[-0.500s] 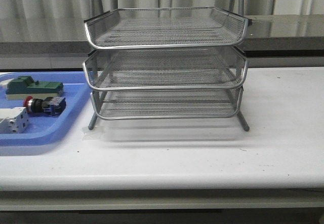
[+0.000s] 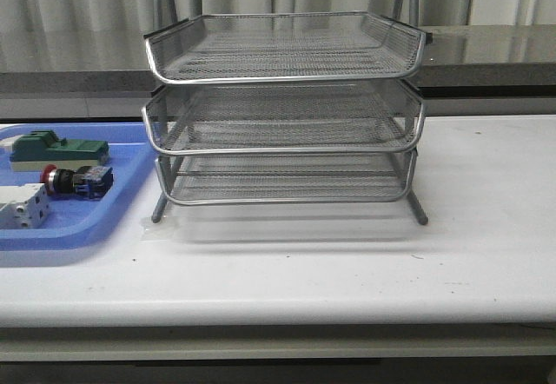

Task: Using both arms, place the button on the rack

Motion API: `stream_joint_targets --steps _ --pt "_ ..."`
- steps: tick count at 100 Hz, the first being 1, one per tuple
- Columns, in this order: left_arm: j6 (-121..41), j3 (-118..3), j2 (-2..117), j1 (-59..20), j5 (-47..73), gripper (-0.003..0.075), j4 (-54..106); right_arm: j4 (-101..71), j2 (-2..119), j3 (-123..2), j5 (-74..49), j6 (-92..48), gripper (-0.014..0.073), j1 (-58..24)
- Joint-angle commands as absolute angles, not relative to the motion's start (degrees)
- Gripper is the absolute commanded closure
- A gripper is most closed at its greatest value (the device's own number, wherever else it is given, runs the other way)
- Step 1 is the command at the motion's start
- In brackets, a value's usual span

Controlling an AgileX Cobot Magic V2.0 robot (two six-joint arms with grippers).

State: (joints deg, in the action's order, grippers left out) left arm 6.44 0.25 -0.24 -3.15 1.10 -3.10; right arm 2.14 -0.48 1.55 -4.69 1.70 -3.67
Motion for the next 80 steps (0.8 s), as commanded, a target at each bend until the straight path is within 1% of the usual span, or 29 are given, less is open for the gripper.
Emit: stream_joint_targets --steps 1,23,38,47,54,65,80 --pt "6.72 2.15 -2.05 -3.07 -3.69 0.0741 -2.56 2.53 -1.50 1.60 0.47 1.53 0.0651 -3.21" --pt "6.72 2.15 -2.05 -3.07 -3.69 0.0741 -2.56 2.53 -1.50 1.60 0.86 1.53 0.0651 -3.21" --pt "6.72 2.15 -2.05 -3.07 -3.69 0.0741 -2.56 1.44 -1.50 1.39 6.72 1.92 0.0651 -3.21" --pt "6.72 2.15 -2.05 -3.07 -3.69 0.0741 -2.56 -1.96 -1.50 -0.50 6.61 1.99 0.0651 -3.21" --pt "6.72 2.15 -2.05 -3.07 -3.69 0.0741 -2.56 -4.09 -1.23 -3.16 3.67 1.99 0.0651 -3.21" --pt "6.72 2.15 -2.05 -3.07 -3.69 0.0741 -2.56 -5.06 0.73 -9.45 -4.85 1.99 0.0651 -3.21" --pt "6.72 2.15 -2.05 -3.07 -3.69 0.0741 -2.56 -6.15 8.74 -20.73 -19.85 1.99 0.0651 -3.21"
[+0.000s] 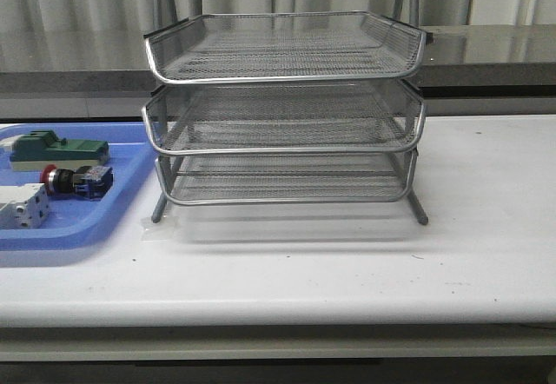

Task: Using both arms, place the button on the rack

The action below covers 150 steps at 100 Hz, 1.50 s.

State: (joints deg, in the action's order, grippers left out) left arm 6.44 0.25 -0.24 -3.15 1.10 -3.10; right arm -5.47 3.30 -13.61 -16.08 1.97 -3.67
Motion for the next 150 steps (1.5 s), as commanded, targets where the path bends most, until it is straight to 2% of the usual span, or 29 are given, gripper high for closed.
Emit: stream_joint_targets --steps 1,27,69,78,96,106,150 --pt "6.72 2.15 -2.05 -3.07 -3.69 0.0741 -2.56 -6.15 9.21 -21.27 -21.19 1.99 0.0651 -3.21" --pt "6.72 2.15 -2.05 -3.07 -3.69 0.0741 -2.56 -6.93 28.29 -40.00 -40.77 1.99 0.0651 -3.21" --pt "6.72 2.15 -2.05 -3.07 -3.69 0.0741 -2.56 -24.20 46.38 -43.36 -39.46 1.94 0.0641 -3.21" --pt "6.72 2.15 -2.05 -3.07 -3.69 0.0741 -2.56 -27.78 49.28 -43.36 -38.27 1.35 0.0582 -3.21" --pt "6.72 2.15 -2.05 -3.07 -3.69 0.0741 -2.56 -38.69 53.25 -43.36 -35.94 -7.21 0.0319 -3.21" --pt "6.72 2.15 -2.05 -3.07 -3.69 0.0741 -2.56 -46.26 55.25 -43.36 -34.85 -13.14 0.0216 -3.21" --pt "6.72 2.15 -2.05 -3.07 -3.69 0.0741 -2.56 -73.77 72.25 -43.36 -33.39 -37.63 0.0211 -3.21"
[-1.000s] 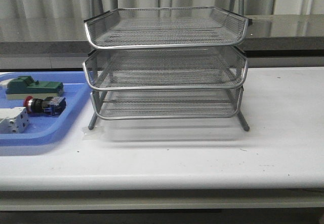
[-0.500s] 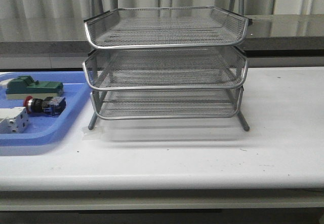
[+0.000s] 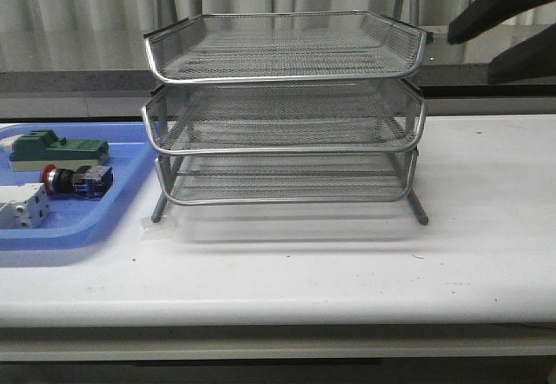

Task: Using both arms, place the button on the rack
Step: 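Move the right gripper to the middle mesh tier's front edge and grasp it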

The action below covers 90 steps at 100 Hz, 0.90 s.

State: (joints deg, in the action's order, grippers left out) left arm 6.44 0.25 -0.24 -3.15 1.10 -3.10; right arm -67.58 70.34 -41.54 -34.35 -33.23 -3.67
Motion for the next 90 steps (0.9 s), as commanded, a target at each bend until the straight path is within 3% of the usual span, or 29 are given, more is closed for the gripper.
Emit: stream_joint_targets --steps 1,54,90 --pt "6.72 2.15 -2.05 -3.07 -3.69 0.0741 -2.56 -73.99 72.56 -43.36 -33.34 -38.08 0.0211 -3.21" --pt "6.72 2.15 -2.05 -3.07 -3.69 0.0741 -2.56 -97.44 89.64 -43.72 -36.79 -59.70 0.0211 -3.21" --pt "6.72 2.15 -2.05 -3.07 -3.69 0.0741 -2.56 -101.05 97.85 -48.68 -43.03 -63.06 0.0211 -3.52"
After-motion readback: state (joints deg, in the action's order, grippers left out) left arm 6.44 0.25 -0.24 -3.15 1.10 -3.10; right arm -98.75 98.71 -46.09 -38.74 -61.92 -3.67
